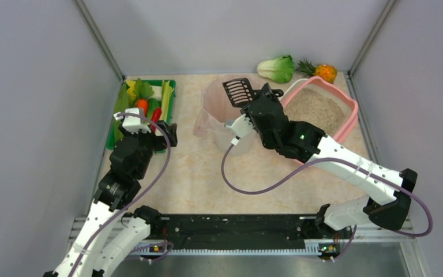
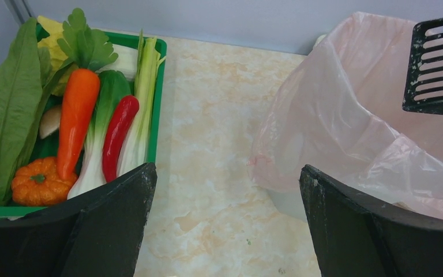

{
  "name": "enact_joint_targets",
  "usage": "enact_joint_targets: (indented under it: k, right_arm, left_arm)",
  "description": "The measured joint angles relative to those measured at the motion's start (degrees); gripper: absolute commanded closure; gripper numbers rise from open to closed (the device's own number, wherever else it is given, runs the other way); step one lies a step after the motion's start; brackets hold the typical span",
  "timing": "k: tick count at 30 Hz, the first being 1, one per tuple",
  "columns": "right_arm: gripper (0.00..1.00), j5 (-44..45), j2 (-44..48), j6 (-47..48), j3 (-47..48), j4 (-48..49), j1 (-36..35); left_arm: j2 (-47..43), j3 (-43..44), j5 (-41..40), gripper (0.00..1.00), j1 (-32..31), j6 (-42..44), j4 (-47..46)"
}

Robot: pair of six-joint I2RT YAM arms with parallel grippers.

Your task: Clean the litter box

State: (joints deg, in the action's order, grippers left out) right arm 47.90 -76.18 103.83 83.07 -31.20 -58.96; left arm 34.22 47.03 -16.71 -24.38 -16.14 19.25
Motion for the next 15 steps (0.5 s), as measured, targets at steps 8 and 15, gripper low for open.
enact_joint_targets:
  k: [8,15]
  right_arm:
    - [1.0,-0.9,0.0,-4.7,1.9,0.2,2.3]
    - [1.0,-0.7,0.0,-16.5,4.6,0.2,4.7]
  left_arm:
    - [-1.3,-1.1,-0.8,0.01,0.0,-0.3,0.0]
    - [-1.0,-1.4,-0.7,0.01,0.0,-0.5,-0.2]
